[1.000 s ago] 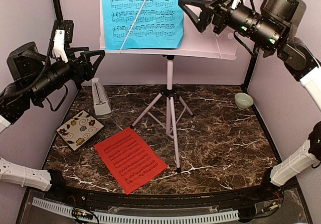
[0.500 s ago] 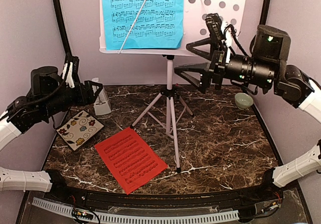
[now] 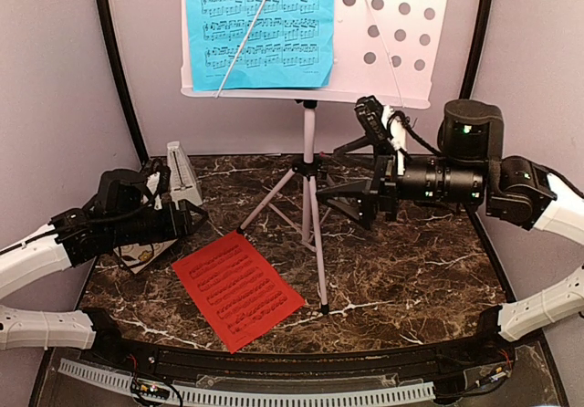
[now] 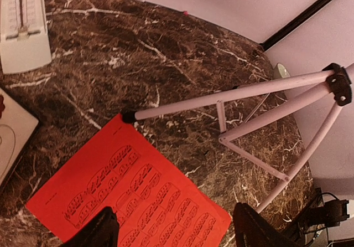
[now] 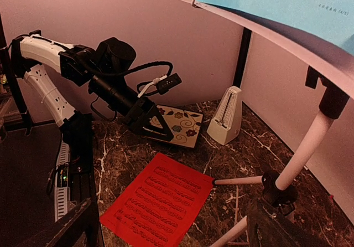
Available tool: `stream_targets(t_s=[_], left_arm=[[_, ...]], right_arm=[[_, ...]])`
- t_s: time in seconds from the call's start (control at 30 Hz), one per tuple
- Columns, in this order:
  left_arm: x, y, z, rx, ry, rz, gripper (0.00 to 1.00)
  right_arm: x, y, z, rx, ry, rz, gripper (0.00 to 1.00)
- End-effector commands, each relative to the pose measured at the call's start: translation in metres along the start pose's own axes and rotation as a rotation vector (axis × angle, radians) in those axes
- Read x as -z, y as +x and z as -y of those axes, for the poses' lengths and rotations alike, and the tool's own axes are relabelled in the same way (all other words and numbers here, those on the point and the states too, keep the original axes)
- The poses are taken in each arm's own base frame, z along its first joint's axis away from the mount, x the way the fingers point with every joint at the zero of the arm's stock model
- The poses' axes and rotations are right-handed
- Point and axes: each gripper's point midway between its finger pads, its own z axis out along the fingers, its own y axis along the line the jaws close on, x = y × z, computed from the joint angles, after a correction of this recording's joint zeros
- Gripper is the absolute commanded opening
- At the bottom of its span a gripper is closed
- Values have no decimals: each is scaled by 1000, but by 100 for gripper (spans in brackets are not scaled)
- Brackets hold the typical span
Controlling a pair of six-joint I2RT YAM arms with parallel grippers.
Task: Set up the instrument practice props
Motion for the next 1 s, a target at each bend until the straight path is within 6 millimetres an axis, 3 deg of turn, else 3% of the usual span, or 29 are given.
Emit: stream_targets(t_s=[0.0, 0.13, 0.37, 0.67, 0.97], left_arm=[[-4, 19, -17, 133, 2, -20, 74], [-5, 39, -49, 234, -66, -38, 75], [-9, 73, -90, 354, -172, -88, 77], [-22, 86, -138, 459, -164, -73, 79], [-26, 83, -164, 477, -188, -46, 80]], right_arm=[[-5, 15, -6, -56, 4, -3, 92], [-21, 61, -12, -121, 8, -85, 90], [-56, 124, -26, -174, 38, -215, 86], [-106, 185, -46, -208, 69, -359, 82], [-158, 248, -46, -209, 138, -517, 78]])
